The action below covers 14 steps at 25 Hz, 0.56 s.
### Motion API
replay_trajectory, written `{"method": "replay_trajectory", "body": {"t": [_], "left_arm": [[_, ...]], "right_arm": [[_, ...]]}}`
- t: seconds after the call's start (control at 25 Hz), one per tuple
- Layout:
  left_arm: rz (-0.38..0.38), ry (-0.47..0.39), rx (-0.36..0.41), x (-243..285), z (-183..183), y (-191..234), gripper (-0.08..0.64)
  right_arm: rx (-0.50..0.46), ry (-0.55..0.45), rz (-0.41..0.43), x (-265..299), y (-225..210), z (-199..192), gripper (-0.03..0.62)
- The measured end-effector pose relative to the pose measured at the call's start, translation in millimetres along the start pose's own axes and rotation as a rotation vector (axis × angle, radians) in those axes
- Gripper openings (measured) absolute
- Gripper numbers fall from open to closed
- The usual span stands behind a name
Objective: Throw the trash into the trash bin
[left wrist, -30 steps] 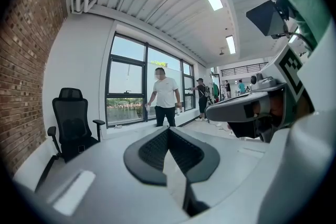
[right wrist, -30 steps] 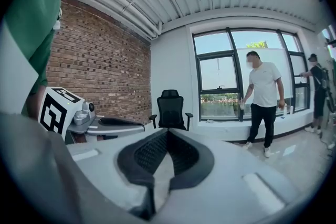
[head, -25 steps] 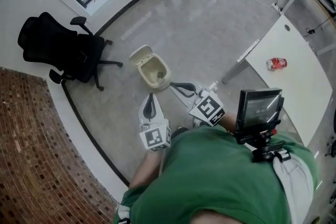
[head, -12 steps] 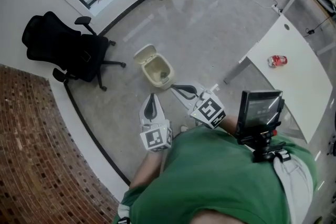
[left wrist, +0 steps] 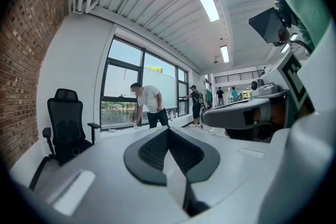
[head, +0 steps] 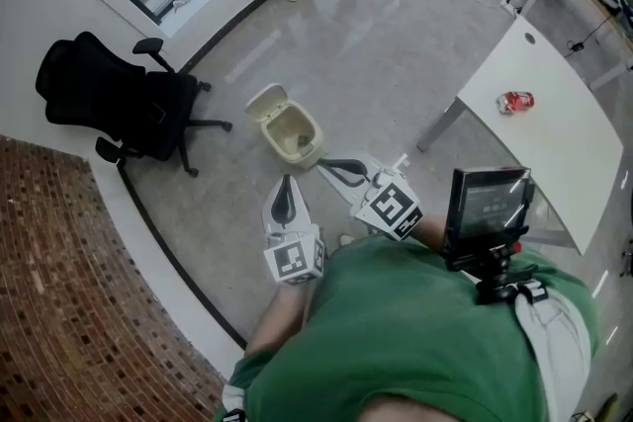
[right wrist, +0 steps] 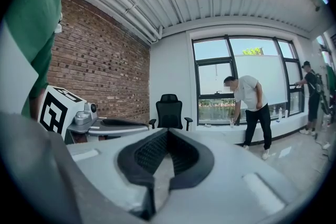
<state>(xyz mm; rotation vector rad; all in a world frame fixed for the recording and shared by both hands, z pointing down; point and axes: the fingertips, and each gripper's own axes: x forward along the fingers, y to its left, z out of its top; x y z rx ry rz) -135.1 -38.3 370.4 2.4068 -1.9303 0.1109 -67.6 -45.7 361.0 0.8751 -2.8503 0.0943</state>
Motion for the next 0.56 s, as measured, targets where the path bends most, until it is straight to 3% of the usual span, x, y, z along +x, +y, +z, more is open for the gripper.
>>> {"method": "replay_trajectory", "body": {"t": [0.56], "left_arm": [[-0.046, -0.009, 0.004, -3, 5, -16, 0.006]], "right_arm": [[-0.01, 0.003, -0.025, -12, 5, 0, 0.003]]}}
